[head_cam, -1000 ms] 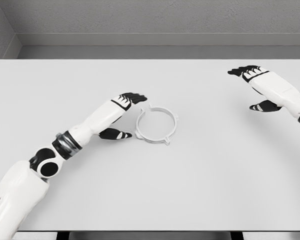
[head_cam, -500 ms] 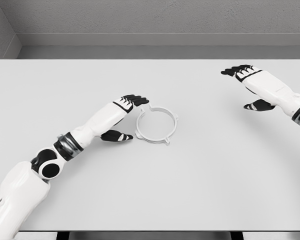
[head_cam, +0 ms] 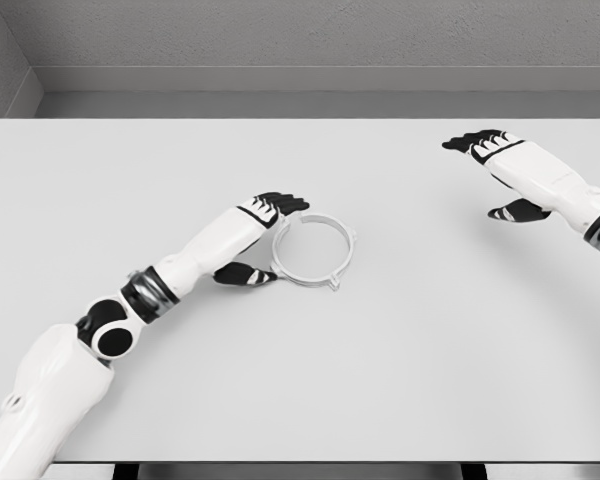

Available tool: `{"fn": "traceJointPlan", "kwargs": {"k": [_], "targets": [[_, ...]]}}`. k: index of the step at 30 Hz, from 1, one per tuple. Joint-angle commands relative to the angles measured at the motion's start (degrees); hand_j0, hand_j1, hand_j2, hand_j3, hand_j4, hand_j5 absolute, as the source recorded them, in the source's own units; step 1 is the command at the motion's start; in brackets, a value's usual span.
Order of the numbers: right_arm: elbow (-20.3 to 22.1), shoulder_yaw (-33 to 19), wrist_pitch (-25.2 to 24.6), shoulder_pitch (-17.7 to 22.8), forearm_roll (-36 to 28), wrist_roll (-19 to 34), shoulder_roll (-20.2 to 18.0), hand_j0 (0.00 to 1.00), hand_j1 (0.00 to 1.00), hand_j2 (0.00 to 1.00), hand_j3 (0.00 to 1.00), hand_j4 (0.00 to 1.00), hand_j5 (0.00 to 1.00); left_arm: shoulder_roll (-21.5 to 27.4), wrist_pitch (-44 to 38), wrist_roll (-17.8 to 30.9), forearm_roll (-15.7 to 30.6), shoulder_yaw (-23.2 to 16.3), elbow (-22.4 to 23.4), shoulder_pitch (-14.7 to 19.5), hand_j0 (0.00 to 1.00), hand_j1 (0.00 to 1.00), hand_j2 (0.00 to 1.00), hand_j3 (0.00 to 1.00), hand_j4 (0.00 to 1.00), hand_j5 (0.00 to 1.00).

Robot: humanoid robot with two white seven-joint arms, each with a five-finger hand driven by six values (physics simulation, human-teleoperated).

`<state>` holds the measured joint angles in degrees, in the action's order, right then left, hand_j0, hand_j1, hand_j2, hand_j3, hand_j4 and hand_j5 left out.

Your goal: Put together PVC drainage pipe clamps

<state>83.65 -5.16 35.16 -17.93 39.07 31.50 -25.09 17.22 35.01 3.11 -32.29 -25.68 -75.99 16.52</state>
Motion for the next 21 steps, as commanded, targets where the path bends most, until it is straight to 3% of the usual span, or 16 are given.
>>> {"fn": "traceJointPlan", "kwargs": {"k": [1, 21], "targets": [[0.02, -0.03, -0.16, 0.0, -0.4, -0.03, -0.05, 1.0, 1.0, 1.0, 1.0, 1.0, 1.0, -0.43, -0.01, -0.03, 0.21, 0.02, 0.23, 0.0, 1.0, 1.0, 1.0, 1.0, 1.0, 1.0], [0.11, -0.03, -0.16, 0.26, -1.45, -0.03, -0.05, 1.0, 1.0, 1.0, 1.0, 1.0, 1.0, -2.72, -0.01, -0.03, -1.63, 0.19, 2.25, 1.32, 1.0, 1.0, 1.0, 1.0, 1.0, 1.0]]}}
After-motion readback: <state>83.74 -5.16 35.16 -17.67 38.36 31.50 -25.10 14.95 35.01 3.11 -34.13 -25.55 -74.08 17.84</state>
